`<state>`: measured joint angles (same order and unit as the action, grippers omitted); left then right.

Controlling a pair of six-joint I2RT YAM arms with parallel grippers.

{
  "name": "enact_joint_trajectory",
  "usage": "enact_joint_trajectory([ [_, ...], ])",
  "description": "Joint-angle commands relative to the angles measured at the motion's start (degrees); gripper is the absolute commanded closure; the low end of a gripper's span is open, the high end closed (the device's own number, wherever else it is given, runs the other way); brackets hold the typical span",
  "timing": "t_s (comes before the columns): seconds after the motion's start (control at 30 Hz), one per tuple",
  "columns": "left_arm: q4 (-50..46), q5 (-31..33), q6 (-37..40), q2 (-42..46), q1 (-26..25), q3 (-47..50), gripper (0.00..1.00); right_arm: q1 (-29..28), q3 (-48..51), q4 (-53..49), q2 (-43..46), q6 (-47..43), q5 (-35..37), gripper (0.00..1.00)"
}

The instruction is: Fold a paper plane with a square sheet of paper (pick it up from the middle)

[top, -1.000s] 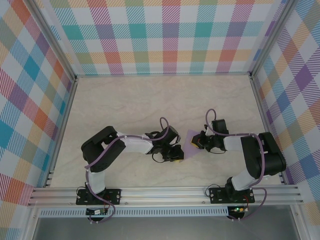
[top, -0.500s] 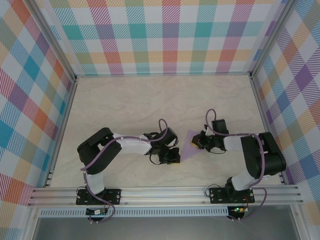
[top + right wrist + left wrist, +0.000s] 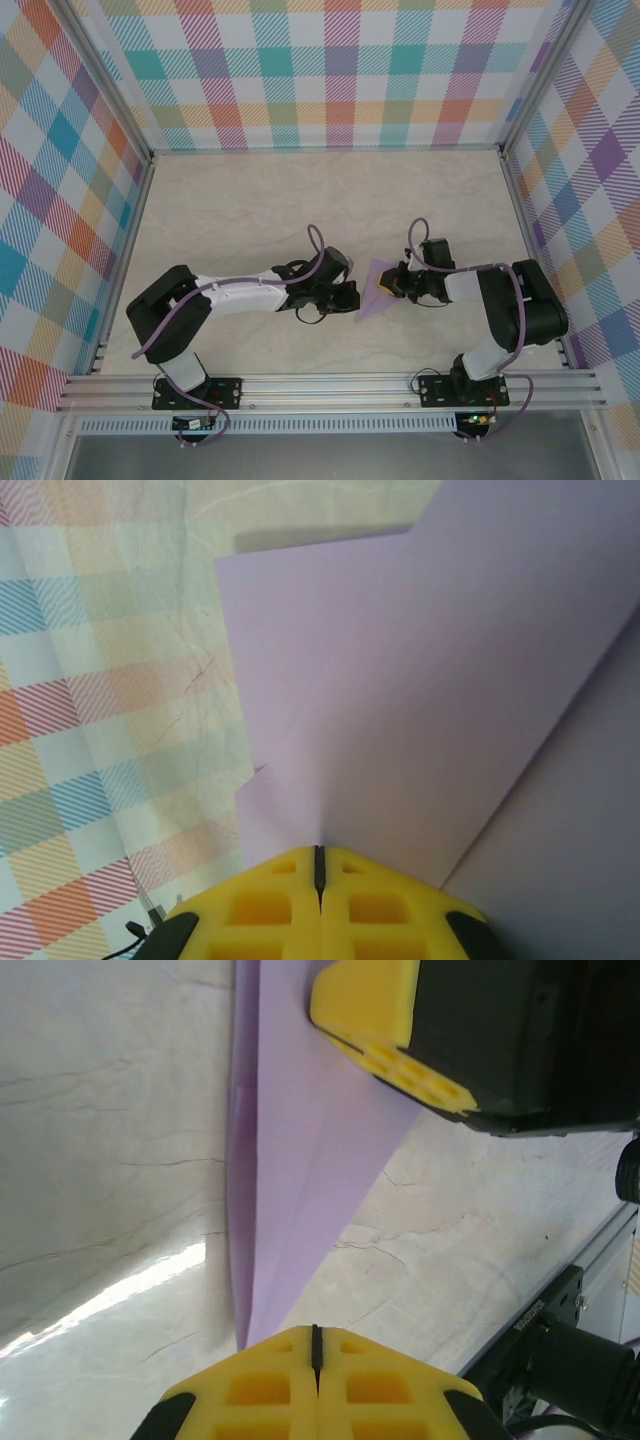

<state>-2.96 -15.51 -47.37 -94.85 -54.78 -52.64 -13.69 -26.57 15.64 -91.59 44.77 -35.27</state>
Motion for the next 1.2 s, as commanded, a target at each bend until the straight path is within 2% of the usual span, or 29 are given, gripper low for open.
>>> enact_joint_trajectory([
  [0.0,0.0,6.5,-1.3,5.6,1.3,3.3,0.95,-2.5,-0.3,-0.8,-2.0,0.9,-1.0,1.0],
  [0.1,-1.3,9.4,-1.3,8.5,2.0,5.1,0.92,-4.0,-2.5,-0.3,-4.3,1.6,-0.9,1.0],
  [0.27,3.8,4.7,-2.6,7.6,2.5,6.4,0.92,-7.1,-6.7,0.6,-8.1,3.6,0.8,1.0],
  [0.5,9.1,1.9,-3.5,1.2,3.5,4.5,0.92,-8.7,-10.6,0.9,-11.2,5.2,2.5,1.0],
  [0.73,11.4,-2.3,-2.1,-7.4,4.7,-1.4,0.95,-8.8,-10.7,-0.6,-11.8,4.0,2.2,1.0],
  [0.9,8.6,-1.0,-0.8,-9.0,4.7,-1.0,0.96,-8.8,-10.6,-1.2,-12.1,3.8,2.7,1.0],
  [1.17,11.1,-0.3,-1.4,-6.7,4.8,5.5,0.97,-8.8,-10.4,-1.8,-12.5,3.3,3.3,1.0],
])
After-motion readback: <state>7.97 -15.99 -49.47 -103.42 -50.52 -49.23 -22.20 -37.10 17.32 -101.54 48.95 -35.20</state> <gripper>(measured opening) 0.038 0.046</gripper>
